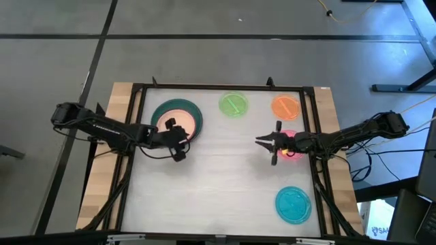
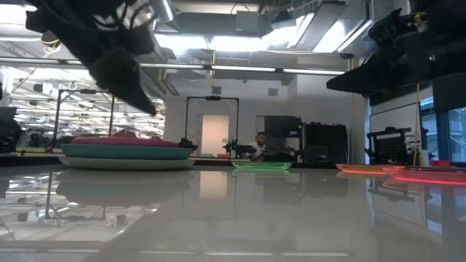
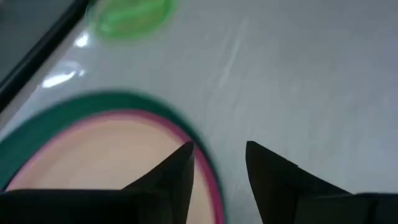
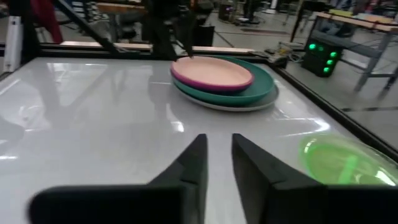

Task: Stack plastic plates
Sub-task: Stack the green plate on top of the light orange plate

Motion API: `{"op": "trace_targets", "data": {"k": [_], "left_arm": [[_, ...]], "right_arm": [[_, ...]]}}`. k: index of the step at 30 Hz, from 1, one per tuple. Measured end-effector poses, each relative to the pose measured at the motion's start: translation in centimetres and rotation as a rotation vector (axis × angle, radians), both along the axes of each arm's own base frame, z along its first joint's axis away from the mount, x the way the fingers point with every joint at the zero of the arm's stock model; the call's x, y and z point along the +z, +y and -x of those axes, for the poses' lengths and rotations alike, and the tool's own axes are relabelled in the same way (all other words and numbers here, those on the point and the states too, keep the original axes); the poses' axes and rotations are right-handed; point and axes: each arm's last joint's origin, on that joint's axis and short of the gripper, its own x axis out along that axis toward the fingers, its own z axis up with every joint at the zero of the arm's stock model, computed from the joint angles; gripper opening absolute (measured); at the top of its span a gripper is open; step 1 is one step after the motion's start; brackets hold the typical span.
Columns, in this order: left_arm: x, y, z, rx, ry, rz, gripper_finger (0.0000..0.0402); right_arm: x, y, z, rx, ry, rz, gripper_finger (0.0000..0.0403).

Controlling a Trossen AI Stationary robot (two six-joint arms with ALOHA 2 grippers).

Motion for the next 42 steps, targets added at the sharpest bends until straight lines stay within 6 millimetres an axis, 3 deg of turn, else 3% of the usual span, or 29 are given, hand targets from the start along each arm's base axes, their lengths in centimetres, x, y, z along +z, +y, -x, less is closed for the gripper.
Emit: {"op": "trace_targets", "data": {"k": [7,16,22,32,42], "left_arm": [[1.1,-0.7,-2.4,-0.090,-0.217,-0.048,0.0140],[-0.9,0.9,-6.3,-0.172,-0.300,-0.111,0.0140],[-1.8,3.8,-10.1,-0.195,-0.221,-0.105,0.0140],[-2.9,10.3,-16.7,-0.240,0.078,-0.133,0.0140],[-4.0,16.4,-19.2,-0.220,0.205,-0.108,0.0140]], "right_arm": [[0.0,-0.3,0.1,-0.092,-0.001,0.025,0.0140],[0.1,-1.8,-0.1,-0.157,0.003,0.037,0.0151],[0.1,-2.5,-0.1,-0.182,0.003,0.034,0.0152],[0.0,-2.4,-0.1,-0.179,0.009,0.035,0.0152],[-0.3,-2.4,0.0,-0.178,0.046,0.040,0.0152]]}}
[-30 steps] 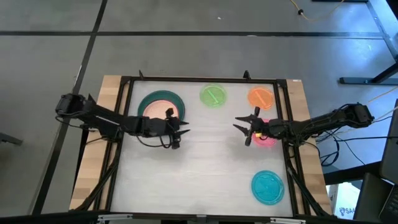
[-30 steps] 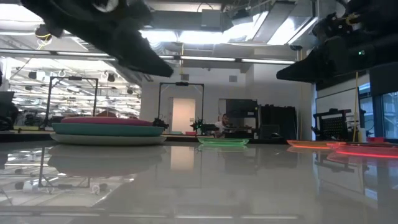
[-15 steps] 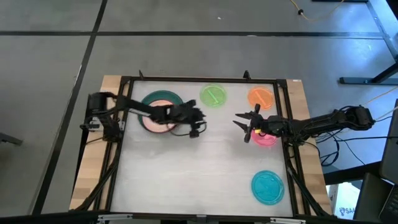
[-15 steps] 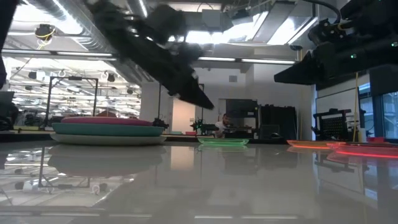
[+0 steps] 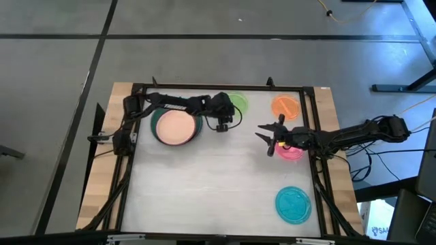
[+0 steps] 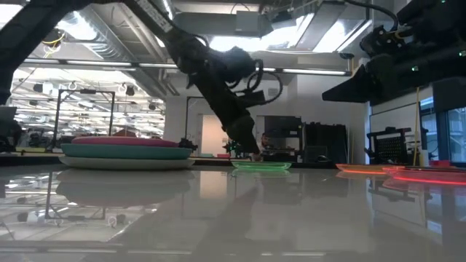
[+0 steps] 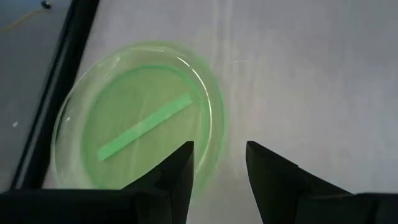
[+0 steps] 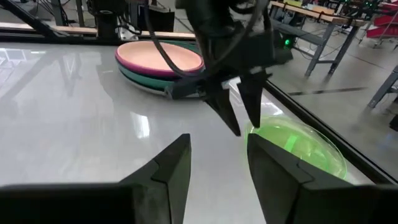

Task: Stack plastic plates
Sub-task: Stack the green plate on top of the light orange plate

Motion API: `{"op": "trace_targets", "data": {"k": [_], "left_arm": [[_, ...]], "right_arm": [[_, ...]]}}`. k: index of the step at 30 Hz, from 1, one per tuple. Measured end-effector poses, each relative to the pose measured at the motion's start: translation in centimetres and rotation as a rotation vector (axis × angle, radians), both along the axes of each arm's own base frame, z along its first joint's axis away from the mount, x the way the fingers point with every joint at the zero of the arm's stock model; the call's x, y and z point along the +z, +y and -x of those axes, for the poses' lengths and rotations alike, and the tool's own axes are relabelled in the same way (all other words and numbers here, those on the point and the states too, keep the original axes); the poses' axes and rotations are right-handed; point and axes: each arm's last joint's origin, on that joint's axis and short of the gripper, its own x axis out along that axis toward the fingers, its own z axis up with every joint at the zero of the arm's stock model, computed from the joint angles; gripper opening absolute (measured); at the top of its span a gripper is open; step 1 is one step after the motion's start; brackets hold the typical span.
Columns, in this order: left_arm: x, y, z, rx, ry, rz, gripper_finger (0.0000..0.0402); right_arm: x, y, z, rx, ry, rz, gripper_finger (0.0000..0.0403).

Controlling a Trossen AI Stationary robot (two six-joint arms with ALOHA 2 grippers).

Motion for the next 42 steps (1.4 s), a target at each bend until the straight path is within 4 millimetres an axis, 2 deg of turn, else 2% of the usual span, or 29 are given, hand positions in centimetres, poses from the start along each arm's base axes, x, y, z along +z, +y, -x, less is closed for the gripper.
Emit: {"op": "trace_targets", "data": {"k": [5,13,16,21,27,32,36,42], "left_arm": [[-1.0,0.9,-0.1,-0.008,0.016,0.034,0.0139],[-0.9,0.6,-0.2,0.031,0.045,-0.015,0.0122],[-0.9,-0.1,-0.3,0.053,0.082,-0.056,0.0116],[0.9,-1.2,-1.7,0.066,0.089,-0.099,0.0110],[1.7,-0.1,-3.0,0.126,0.078,-0.099,0.0110],[0.5,0.5,-4.5,0.155,0.089,-0.098,0.0110],[-0.3,0.7,-5.9,0.246,0.107,-0.176,0.0110],[-1.5,0.5,-6.9,0.283,0.248,-0.209,0.0110]], "right_arm": [[-0.4,0.0,-0.2,0.000,0.021,0.000,0.0152],[-1.0,0.0,-0.9,0.000,0.027,0.000,0.0152],[-1.2,0.0,-1.1,0.000,0.032,0.001,0.0152],[-1.4,0.0,-1.2,-0.018,0.040,0.009,0.0152],[-1.2,-0.1,-1.2,-0.033,0.018,0.011,0.0152],[-1.3,-0.1,-1.2,-0.034,0.023,0.009,0.0152],[-1.3,-0.1,-1.2,-0.034,0.026,0.009,0.0152],[-1.3,-0.1,-1.2,-0.034,0.025,0.008,0.0152]]}}
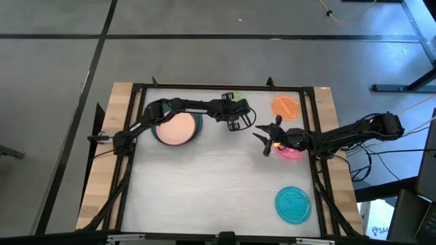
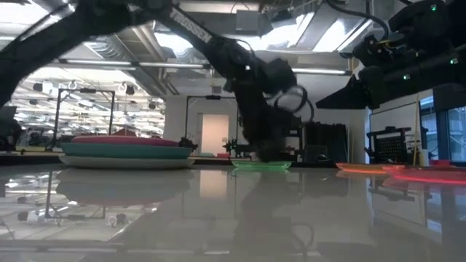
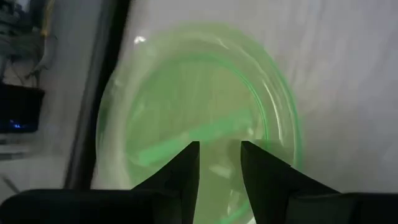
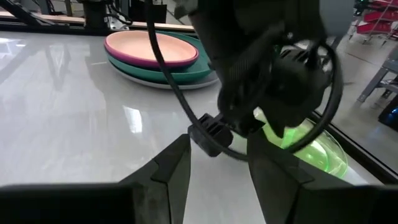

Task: Stack plastic plates
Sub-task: Stack the green plate on top of the light orange plate

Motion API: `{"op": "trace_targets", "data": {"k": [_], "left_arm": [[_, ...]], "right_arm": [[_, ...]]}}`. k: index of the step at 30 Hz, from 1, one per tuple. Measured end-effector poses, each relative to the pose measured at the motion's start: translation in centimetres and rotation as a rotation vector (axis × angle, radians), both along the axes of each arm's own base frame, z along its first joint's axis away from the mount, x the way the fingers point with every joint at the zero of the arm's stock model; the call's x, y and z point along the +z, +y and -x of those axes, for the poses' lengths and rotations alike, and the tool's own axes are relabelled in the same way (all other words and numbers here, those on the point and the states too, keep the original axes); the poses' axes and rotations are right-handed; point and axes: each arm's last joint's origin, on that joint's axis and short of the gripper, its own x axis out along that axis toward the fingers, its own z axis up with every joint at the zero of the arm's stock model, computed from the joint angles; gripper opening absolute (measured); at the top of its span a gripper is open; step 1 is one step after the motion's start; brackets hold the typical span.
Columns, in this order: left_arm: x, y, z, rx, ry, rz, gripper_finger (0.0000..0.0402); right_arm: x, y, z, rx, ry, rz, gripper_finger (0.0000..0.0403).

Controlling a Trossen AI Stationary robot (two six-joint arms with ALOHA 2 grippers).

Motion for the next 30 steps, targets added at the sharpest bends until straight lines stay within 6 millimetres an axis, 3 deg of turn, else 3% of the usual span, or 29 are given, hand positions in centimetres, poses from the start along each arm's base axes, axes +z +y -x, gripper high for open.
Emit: {"op": "trace_targets", "data": {"k": [8,15,30], "left_arm": [[-0.2,-1.4,-0.2,-0.096,0.088,0.067,0.0110],[0.0,-3.0,-0.6,-0.209,0.058,0.208,0.0110],[2.6,-9.4,-0.2,-0.285,0.116,0.246,0.0110]], "right_arm": [[0.0,0.0,0.0,0.000,0.003,0.000,0.0152],[-0.3,0.0,0.1,0.001,0.033,0.000,0.0152],[-0.2,0.1,0.0,0.021,0.020,-0.025,0.0152]]}}
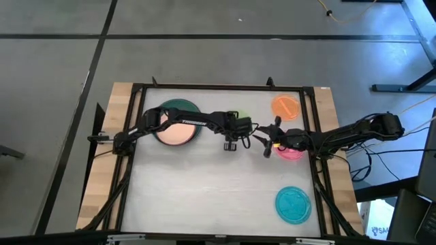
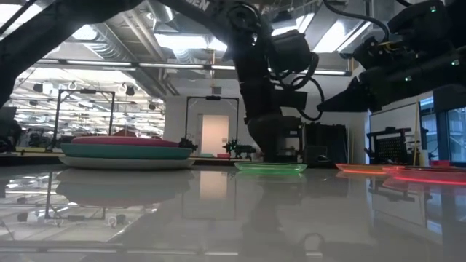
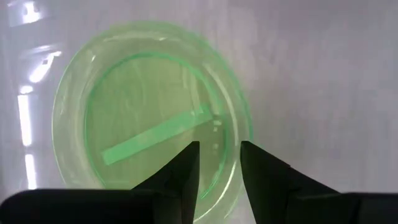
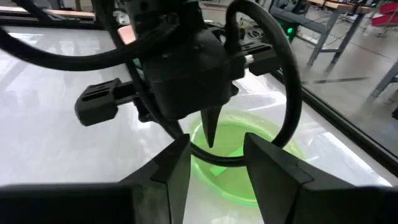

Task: Stack plastic plates
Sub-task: Stack the green plate on top of the light orange plate

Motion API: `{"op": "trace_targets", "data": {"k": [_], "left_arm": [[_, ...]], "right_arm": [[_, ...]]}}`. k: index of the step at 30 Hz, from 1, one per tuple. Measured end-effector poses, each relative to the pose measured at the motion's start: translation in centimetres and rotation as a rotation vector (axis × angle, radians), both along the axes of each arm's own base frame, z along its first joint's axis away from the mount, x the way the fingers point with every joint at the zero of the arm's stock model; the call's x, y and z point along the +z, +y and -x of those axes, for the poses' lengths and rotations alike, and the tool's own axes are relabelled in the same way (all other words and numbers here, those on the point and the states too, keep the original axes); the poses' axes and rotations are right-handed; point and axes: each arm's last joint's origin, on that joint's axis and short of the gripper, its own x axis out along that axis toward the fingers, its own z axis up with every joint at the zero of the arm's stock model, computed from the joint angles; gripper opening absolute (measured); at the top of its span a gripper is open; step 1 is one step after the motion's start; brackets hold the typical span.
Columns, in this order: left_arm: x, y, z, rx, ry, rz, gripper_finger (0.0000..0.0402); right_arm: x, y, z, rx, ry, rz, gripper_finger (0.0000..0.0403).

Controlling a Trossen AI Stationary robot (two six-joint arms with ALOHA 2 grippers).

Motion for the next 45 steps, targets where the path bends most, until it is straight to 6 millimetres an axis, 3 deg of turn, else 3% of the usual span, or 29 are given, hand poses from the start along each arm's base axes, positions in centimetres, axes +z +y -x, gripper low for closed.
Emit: {"op": "trace_targets", "data": {"k": [10,20,24,30,33,36,45], "left_arm": [[-0.5,-1.2,-0.1,-0.011,-0.019,0.023,0.0110],[-2.3,0.0,0.4,0.016,-0.034,-0.005,0.0107],[-2.5,0.6,0.5,0.027,-0.036,0.000,0.0081],[-2.4,0.2,0.3,0.003,-0.044,-0.033,0.0011],[-2.4,-0.6,0.2,-0.019,-0.036,-0.077,0.0006],[-2.0,-1.5,0.1,-0.027,-0.042,-0.111,0.0008],[3.0,-3.1,1.6,-0.040,-0.079,-0.102,0.0005]], "right_arm": [[-0.1,0.0,0.0,0.015,0.003,-0.009,0.0152],[-0.1,0.0,0.0,0.006,0.003,-0.006,0.0152],[-0.1,0.0,0.0,0.006,0.002,-0.007,0.0152],[-0.1,0.0,0.0,0.007,0.002,-0.007,0.0152],[-0.1,0.0,0.0,0.011,0.002,-0.008,0.0152],[-0.1,0.0,0.0,0.017,0.003,-0.010,0.0152],[-0.1,0.0,0.0,-0.002,-0.012,-0.035,0.0152]]}}
